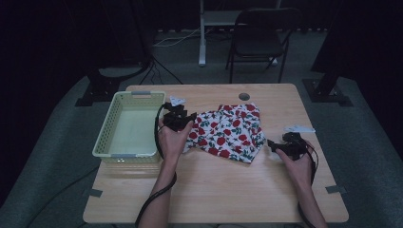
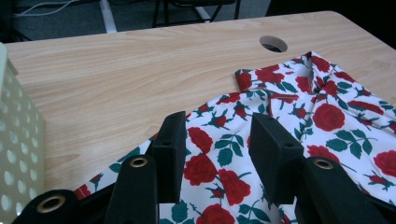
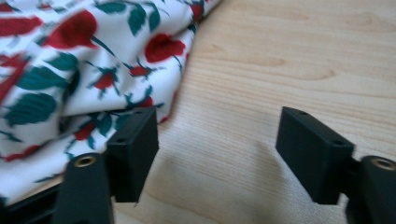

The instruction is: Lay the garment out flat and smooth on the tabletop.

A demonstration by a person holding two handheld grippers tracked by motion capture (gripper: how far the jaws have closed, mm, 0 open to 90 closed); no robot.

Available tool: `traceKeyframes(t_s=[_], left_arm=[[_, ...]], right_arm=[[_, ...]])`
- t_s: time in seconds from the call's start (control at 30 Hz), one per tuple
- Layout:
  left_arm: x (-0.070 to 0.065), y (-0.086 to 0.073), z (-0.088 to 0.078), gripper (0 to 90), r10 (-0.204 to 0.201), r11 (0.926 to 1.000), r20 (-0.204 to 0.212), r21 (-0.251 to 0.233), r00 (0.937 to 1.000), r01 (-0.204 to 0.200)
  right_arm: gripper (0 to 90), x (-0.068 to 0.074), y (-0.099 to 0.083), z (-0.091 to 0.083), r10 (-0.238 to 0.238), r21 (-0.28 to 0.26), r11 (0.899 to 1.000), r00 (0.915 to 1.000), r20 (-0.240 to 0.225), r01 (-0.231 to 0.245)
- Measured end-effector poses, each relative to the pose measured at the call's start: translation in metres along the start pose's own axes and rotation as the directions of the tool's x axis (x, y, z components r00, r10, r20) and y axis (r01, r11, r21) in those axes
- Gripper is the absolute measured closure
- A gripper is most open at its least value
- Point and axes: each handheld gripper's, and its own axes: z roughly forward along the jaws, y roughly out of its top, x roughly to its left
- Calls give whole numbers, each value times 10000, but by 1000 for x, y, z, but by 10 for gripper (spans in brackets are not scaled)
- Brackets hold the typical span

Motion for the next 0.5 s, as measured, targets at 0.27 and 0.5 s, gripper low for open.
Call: traceKeyframes(t_s=[0.27,0.5], left_arm=[[-6,-4,2,550,178,9998,124,91,9998,-179],[-7,-11,2,520,244,9997,434,40,9988,-246]], right_arm=[[417,4,0,-8,101,-575,9983,9996,-250,-115],[489,11,2,-12,-51,-877,9961,9991,-412,14]])
